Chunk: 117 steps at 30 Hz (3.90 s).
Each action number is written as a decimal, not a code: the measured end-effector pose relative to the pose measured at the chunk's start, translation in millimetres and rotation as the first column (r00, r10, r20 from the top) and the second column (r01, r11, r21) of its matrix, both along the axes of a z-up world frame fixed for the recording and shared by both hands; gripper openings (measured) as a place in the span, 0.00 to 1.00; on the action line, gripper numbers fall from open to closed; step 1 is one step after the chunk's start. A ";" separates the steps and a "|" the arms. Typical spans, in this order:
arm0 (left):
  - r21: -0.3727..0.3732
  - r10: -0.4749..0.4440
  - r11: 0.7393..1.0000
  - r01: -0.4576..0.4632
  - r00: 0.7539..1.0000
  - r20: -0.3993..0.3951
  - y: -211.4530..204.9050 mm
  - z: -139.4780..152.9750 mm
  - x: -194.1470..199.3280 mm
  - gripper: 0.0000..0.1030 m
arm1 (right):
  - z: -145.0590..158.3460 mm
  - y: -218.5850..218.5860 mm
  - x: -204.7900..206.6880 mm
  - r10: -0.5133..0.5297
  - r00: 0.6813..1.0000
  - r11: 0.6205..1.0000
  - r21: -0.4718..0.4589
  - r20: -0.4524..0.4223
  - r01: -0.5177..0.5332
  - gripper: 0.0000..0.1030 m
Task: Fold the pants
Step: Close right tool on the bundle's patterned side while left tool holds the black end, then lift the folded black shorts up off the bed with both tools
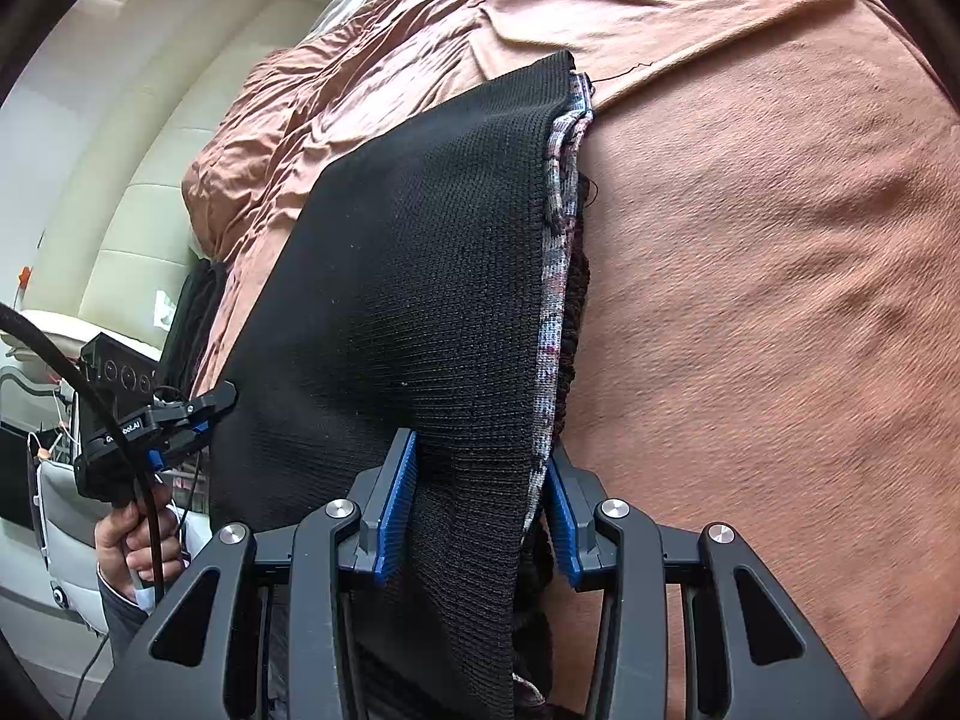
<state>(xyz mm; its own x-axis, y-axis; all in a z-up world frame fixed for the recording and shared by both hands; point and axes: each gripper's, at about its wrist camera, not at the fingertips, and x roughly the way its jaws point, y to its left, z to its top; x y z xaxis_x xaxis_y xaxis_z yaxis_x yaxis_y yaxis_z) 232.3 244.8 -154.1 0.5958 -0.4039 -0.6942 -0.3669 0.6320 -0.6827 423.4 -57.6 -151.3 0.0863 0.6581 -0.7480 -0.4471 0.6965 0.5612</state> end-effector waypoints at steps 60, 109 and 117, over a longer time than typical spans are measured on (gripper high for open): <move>0.030 -0.018 0.999 0.018 1.000 0.008 36.0 -9.1 107.1 0.35 | -27.1 1.1 71.3 0.068 0.996 0.948 0.316 -0.066 -0.044 0.44; 0.090 -0.049 0.995 0.030 0.975 0.219 26.0 56.5 77.0 0.09 | 25.9 15.3 3.4 0.101 0.970 0.969 0.197 0.223 -0.147 0.26; 0.099 -0.043 0.995 0.014 0.952 0.304 8.0 94.5 49.5 0.09 | 55.8 -4.0 -39.7 0.089 0.939 0.968 0.192 0.331 -0.159 0.26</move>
<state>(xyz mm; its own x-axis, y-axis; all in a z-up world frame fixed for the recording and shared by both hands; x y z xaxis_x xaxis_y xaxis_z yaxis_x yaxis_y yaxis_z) 281.8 252.8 -59.6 0.7742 -0.3653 -0.5169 -0.1313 0.7062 -0.6957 383.7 -61.6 -95.5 0.2031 0.8191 -0.5365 -0.7013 0.5041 0.5041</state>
